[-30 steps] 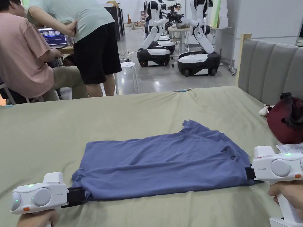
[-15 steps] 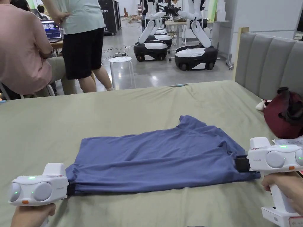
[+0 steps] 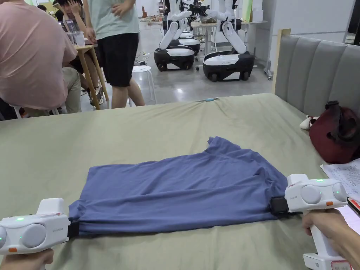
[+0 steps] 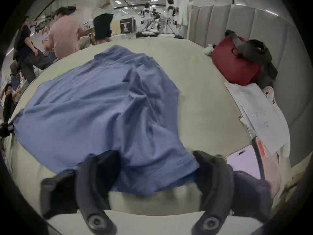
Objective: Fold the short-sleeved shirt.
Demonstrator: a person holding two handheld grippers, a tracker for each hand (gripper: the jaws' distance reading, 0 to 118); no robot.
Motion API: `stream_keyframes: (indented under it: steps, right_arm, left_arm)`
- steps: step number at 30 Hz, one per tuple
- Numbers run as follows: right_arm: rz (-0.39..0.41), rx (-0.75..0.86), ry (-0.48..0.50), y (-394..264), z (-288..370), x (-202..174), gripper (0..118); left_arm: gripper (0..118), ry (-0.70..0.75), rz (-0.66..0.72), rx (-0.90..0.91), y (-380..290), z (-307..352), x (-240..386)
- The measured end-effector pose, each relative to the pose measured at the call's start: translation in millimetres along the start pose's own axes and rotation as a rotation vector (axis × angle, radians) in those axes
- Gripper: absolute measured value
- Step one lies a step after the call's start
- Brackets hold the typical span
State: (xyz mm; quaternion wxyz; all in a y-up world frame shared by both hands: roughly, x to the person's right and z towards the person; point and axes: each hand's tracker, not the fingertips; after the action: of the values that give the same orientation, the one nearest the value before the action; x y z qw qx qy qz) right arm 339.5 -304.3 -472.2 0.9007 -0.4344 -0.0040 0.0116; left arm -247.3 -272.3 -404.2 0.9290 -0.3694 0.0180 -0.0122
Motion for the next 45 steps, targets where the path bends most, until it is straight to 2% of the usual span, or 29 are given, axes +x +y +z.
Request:
stream_keyframes:
  steps: [1, 2, 3, 4, 6, 13, 15, 19, 25, 26, 27, 28, 29, 30, 31, 32, 33, 34, 38, 39, 40, 41, 42, 43, 44, 45]
  right_arm:
    - [0.043, 0.027, 0.041, 3, 3, -4, 68]
    - [0.079, 0.031, 0.084, 5, 6, -8, 54]
    - [0.090, 0.011, 0.108, 5, 7, -6, 30]
    - [0.092, 0.003, 0.123, 7, 9, -10, 11]
    - [0.124, 0.012, 0.025, 8, 14, -18, 11]
    - [0.068, 0.028, 0.061, -11, 41, -3, 11]
    - [0.077, 0.028, 0.066, -19, 55, -1, 11]
    - [0.160, 0.034, 0.042, -38, 82, -1, 11]
    - [0.161, 0.045, 0.048, -59, 100, 5, 12]
    - [0.160, 0.044, 0.045, -62, 99, 5, 14]
    - [0.161, 0.041, 0.046, -62, 95, 3, 25]
    - [0.163, 0.037, 0.041, -64, 92, 2, 47]
    - [0.170, 0.030, 0.018, -65, 91, 1, 87]
    - [0.172, 0.032, -0.004, -65, 89, 1, 87]
    - [0.168, 0.046, -0.004, -65, 89, 2, 96]
    - [0.145, 0.075, 0.010, -65, 91, 4, 113]
    - [0.083, 0.117, 0.039, -64, 97, 10, 118]
    - [0.068, 0.107, 0.051, -60, 100, 16, 114]
    - [0.064, 0.118, 0.022, -50, 111, 26, 112]
    - [0.072, 0.132, 0.005, -48, 113, 16, 109]
    - [0.080, 0.142, -0.008, -45, 117, 16, 101]
    - [0.087, 0.154, -0.013, -42, 122, 16, 79]
    - [0.087, 0.169, -0.010, -39, 125, 11, 47]
    - [0.085, 0.176, -0.007, -37, 125, 5, 12]
    - [0.077, 0.176, -0.004, -32, 125, 4, 0]
    - [0.068, 0.178, -0.002, -28, 127, 2, 0]
  left_arm:
    - [4, 0.002, -0.001, 0.001, 0, 0, 0]
    - [4, 0.003, -0.001, 0.003, 1, 2, 1]
    - [4, 0.003, 0.002, 0.005, 1, 4, 1]
    - [4, 0.000, 0.013, 0.010, 1, 6, 0]
    - [4, -0.019, 0.048, 0.023, 2, 11, -3]
    - [4, -0.043, 0.035, 0.060, -9, 51, -2]
    - [4, -0.050, 0.036, 0.066, -13, 53, -3]
    - [4, -0.050, 0.044, 0.071, -31, 83, 2]
    - [4, -0.079, 0.030, 0.059, -59, 91, 0]
    - [4, -0.081, 0.032, 0.055, -62, 90, -1]
    - [10, -0.081, 0.034, 0.047, -65, 88, -1]
    - [24, -0.080, 0.035, 0.036, -67, 86, 0]
    - [62, -0.075, 0.030, 0.019, -68, 83, 1]
    - [62, -0.059, 0.021, 0.004, -68, 78, -1]
    - [72, -0.051, 0.021, 0.011, -68, 77, -2]
    - [98, -0.041, 0.027, 0.036, -70, 78, -5]
    - [114, -0.041, 0.042, 0.093, -70, 81, -8]
    - [118, -0.037, 0.058, 0.110, -68, 82, -10]
    - [116, -0.032, 0.107, 0.061, -55, 84, -18]
    - [113, -0.029, 0.108, 0.068, -53, 85, -19]
    - [106, -0.028, 0.109, 0.078, -51, 87, -19]
    - [84, -0.030, 0.106, 0.094, -49, 90, -17]
    - [58, -0.026, 0.104, 0.106, -45, 94, -13]
    - [23, -0.018, 0.105, 0.110, -40, 94, -13]
    - [0, -0.003, 0.107, 0.117, -33, 93, -11]
    - [0, 0.005, 0.109, 0.132, -27, 93, -9]
